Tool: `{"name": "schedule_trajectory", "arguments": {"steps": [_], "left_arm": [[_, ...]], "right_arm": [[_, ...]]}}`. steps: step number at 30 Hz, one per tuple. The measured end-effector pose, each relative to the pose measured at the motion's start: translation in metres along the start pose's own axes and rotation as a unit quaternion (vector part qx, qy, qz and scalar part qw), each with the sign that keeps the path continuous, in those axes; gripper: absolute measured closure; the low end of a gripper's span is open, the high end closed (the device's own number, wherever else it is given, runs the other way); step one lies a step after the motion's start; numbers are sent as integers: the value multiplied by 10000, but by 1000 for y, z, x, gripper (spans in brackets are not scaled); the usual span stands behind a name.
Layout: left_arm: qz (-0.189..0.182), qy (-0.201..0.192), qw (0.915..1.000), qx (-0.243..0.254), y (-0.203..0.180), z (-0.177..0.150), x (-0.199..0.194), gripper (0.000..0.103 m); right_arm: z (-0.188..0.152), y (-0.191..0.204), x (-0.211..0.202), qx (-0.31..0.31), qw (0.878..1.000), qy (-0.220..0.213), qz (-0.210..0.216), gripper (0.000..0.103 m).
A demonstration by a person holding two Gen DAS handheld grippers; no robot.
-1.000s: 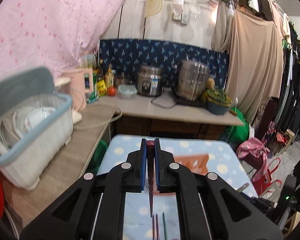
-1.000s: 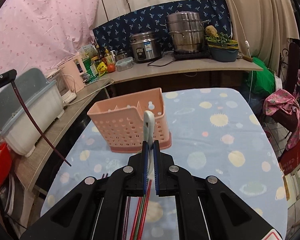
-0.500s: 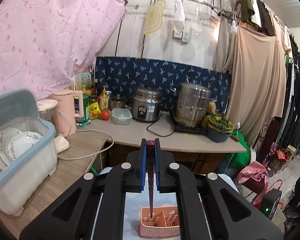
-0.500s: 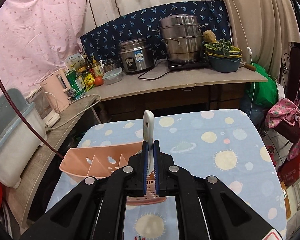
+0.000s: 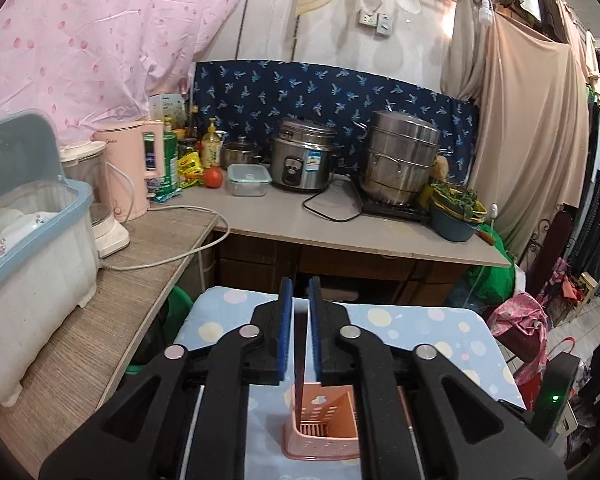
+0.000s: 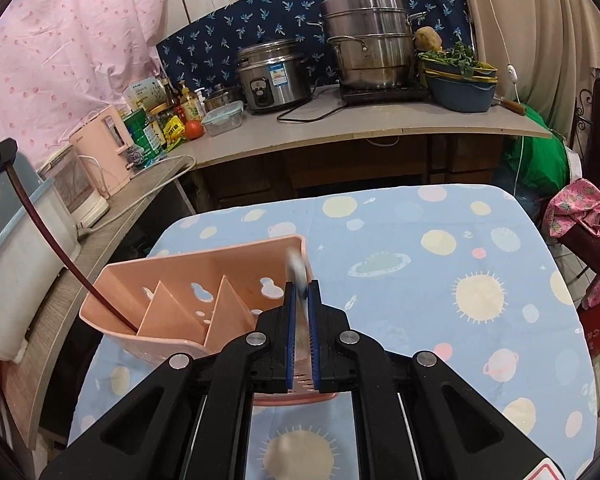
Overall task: Organize utensils
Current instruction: 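Lift and lower the chopstick and spoon into the pink basket with both tools, then open both tools to release the chopstick and spoon in the basket, then move both tools back over the remaining chopsticks on the table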
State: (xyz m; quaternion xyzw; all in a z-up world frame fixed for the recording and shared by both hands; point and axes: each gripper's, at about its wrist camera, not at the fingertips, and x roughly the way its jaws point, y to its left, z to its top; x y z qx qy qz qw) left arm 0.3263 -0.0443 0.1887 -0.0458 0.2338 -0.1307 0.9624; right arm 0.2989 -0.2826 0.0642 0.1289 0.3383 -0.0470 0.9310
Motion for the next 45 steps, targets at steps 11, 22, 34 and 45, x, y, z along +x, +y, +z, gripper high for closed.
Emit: {"name": "schedule_trajectory", "arguments": {"steps": [11,22,34,45], "left_arm": [[101,37,9999,74,13,-23,-37,52],[208,738,9968,235,31,-108,-84,46],[111,1713,9852,-8,55,-228,-118,46],[124,2052,9786,82,50,-282,-146,46]], "right_arm": [[-21,-7,-49,90,9999,-108,-3,81],[-103,1,-112,-70,9999,133,21,64],[-216,2,-149,-161,9972,662,-300,62],[-281,19,-170,-354,9948,913,-276,62]]}}
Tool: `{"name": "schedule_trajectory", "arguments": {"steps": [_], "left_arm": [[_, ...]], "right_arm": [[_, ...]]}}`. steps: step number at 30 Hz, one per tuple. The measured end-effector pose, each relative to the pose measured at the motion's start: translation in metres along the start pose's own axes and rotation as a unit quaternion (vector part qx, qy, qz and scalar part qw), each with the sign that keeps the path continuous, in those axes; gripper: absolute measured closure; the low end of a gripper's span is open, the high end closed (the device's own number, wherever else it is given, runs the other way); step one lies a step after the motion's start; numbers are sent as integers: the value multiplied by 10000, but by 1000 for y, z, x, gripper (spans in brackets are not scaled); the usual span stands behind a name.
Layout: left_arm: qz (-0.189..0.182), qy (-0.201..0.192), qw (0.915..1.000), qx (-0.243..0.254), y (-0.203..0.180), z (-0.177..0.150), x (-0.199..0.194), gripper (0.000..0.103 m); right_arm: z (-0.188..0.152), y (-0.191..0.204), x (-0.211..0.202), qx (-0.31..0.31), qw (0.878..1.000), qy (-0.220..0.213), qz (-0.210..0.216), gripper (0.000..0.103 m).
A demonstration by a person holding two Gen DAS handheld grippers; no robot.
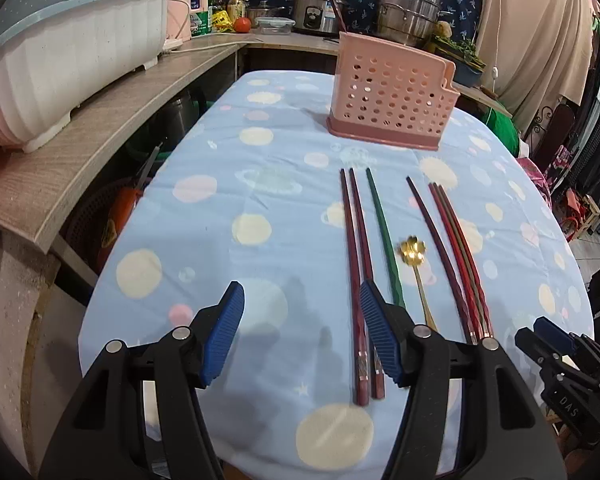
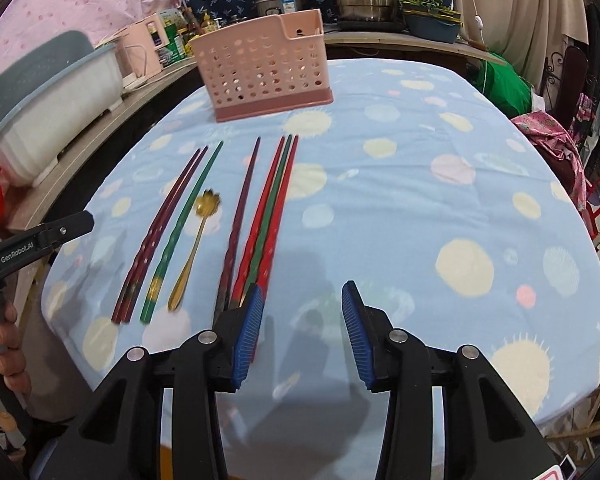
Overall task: Organize utensils
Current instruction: 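Move both tools back over the remaining chopsticks on the table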
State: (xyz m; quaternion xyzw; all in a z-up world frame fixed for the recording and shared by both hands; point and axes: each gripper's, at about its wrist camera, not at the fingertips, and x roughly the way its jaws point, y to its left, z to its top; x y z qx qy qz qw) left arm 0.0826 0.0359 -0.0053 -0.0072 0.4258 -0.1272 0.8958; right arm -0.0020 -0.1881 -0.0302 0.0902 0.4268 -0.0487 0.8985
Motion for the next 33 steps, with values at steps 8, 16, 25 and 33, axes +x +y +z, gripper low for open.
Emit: {"name": "schedule_trajectory", "arguments": {"steps": [8,16,25,33], "left_arm": [[-8,140,9998,163,-12,-27,-2,42],[-34,288,9992,267,-22,-38,2,42],[-3,371,9989,272,-21,-42,7,42],[51,480,9985,269,-20,-47,16,42]], "right_arm": [[-25,10,2,-119,9997,194,35,62],[-27,12,4,-169,9997,165,10,62],[-23,3,6,-88,9998,100,-111,62],[-15,8,13,-142,9998,62,-109,62]]}}
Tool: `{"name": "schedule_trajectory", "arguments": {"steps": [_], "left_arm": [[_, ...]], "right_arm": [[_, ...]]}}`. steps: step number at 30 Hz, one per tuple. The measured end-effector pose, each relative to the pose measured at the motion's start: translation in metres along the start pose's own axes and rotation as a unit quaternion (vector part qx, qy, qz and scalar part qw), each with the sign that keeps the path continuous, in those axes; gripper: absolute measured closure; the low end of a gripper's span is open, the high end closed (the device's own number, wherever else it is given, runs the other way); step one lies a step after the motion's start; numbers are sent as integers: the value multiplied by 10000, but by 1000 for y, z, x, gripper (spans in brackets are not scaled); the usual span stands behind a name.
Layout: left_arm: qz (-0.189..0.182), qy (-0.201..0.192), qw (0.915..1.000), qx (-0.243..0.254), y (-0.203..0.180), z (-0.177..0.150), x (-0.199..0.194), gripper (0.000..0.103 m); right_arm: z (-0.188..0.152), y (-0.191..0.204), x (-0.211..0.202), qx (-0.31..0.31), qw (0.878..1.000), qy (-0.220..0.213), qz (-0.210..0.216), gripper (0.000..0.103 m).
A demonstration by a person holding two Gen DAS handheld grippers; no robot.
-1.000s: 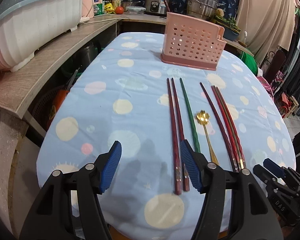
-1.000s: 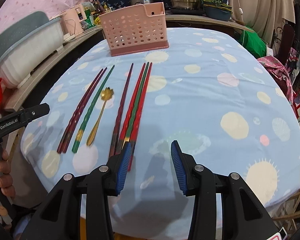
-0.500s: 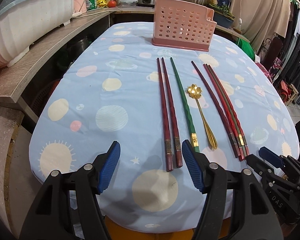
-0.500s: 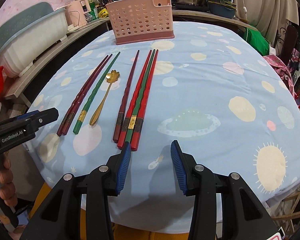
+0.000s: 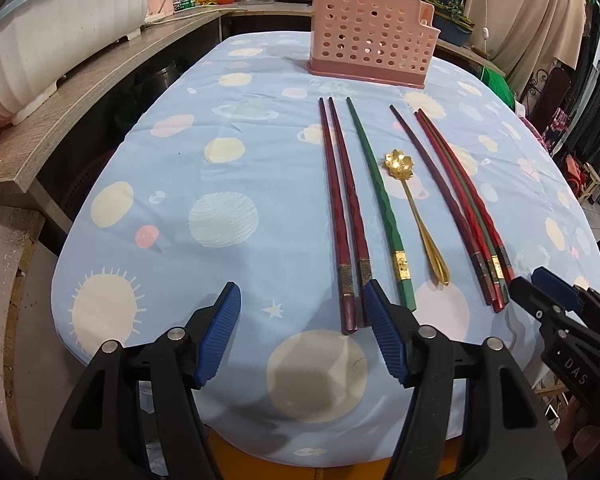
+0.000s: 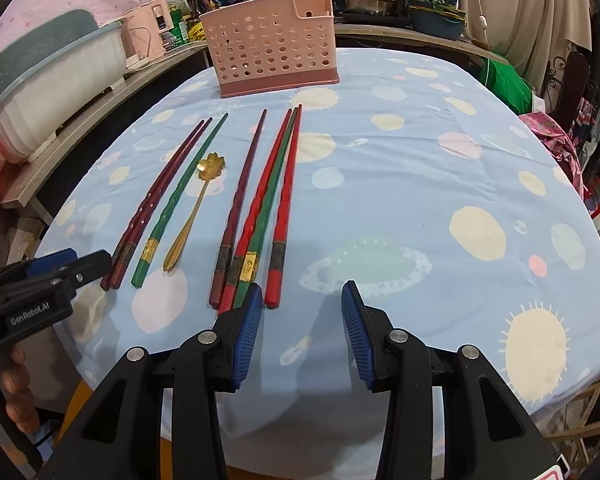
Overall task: Organize utensils
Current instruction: 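Move both tools back over the remaining chopsticks on the table, then grasp a dark red chopstick with the left tool while the right tool grasps a red chopstick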
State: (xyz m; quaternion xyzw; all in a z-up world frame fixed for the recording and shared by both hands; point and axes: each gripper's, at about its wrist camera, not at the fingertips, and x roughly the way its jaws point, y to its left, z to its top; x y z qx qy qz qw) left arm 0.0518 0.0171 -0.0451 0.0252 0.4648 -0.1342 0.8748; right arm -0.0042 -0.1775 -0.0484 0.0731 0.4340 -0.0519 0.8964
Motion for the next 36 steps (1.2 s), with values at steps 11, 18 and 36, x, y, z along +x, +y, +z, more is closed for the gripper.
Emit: {"name": "schedule_trajectory", "arguments": {"steps": [11,18,36], "left_arm": [[171,-25,9998,-40,4,1,8,42],[254,-111,9996,-4,0,3,11,43],[-158,-79,9998,-104,5,6,9,95]], "right_arm": [[10,6,11,-107,9998,-135,-65,68],[12,6,14,-129,9997,-203,-95,80],[10,2,12,-74,9998,-181,10,96]]}}
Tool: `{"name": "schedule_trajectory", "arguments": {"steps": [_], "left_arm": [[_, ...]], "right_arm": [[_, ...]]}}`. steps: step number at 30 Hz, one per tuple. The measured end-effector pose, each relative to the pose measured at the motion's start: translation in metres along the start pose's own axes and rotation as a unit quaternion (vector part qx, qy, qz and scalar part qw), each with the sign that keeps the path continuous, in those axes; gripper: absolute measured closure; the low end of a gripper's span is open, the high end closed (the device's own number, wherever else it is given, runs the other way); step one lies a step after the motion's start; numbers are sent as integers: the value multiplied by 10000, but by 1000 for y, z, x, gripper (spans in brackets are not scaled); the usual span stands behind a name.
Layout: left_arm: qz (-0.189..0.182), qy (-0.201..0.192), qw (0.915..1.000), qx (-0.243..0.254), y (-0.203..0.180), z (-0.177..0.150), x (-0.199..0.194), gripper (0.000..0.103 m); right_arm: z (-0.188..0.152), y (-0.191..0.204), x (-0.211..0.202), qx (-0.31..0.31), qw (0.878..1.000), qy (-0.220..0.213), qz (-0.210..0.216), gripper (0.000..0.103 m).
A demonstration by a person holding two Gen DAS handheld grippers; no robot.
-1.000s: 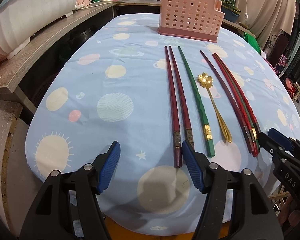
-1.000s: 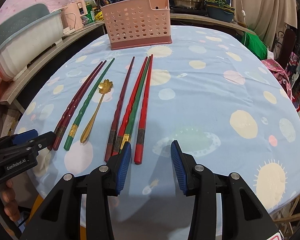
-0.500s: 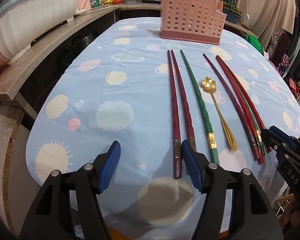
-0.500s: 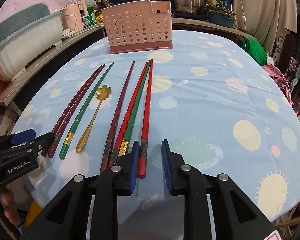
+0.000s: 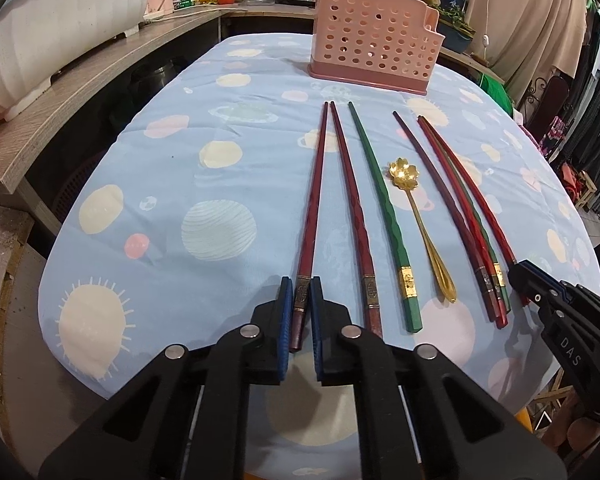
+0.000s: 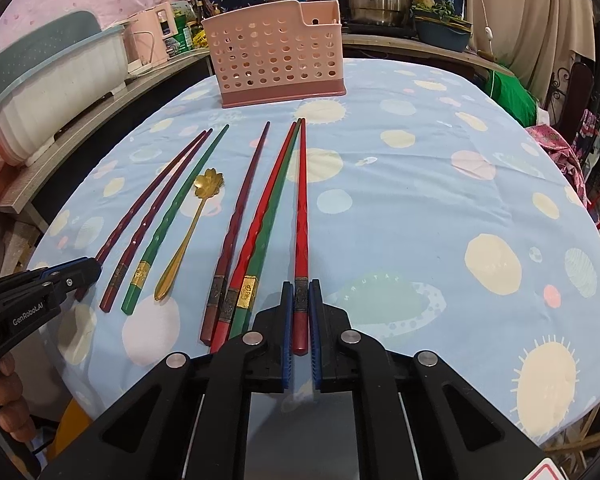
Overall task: Organize utensils
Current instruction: 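Grasp a dark red chopstick with the left tool while the right tool grasps a red chopstick, then lift both chopsticks and lower them into the pink basket with both tools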
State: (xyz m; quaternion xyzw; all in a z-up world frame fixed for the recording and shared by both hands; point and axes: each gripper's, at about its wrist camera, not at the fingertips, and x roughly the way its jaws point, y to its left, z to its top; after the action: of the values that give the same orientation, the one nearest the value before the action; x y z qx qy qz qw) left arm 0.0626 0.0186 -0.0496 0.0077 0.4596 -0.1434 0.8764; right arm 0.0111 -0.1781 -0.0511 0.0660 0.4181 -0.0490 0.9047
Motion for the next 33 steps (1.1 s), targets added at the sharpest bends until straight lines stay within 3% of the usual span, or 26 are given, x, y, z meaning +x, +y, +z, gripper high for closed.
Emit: {"name": "schedule_trajectory", "arguments": {"steps": [11,24,30,33], "left_arm": [[-175,-73,9998,-96,3,11,-21,96],[-267,-606,9975,-246,8,44,-66,97],[-284,-318,9989,-186,7,27,-45,93],[-240,-157,9995,-144,4,13,-27,81]], "right_arm": [[7,-11,-19,204,9997,-74,128,96],[43,-31,-57,502,9966,-617,227,96],[40,-34,-58,546,9964,-606,224,96],[36,-32,-55,551,9967,-534,249,96]]}}
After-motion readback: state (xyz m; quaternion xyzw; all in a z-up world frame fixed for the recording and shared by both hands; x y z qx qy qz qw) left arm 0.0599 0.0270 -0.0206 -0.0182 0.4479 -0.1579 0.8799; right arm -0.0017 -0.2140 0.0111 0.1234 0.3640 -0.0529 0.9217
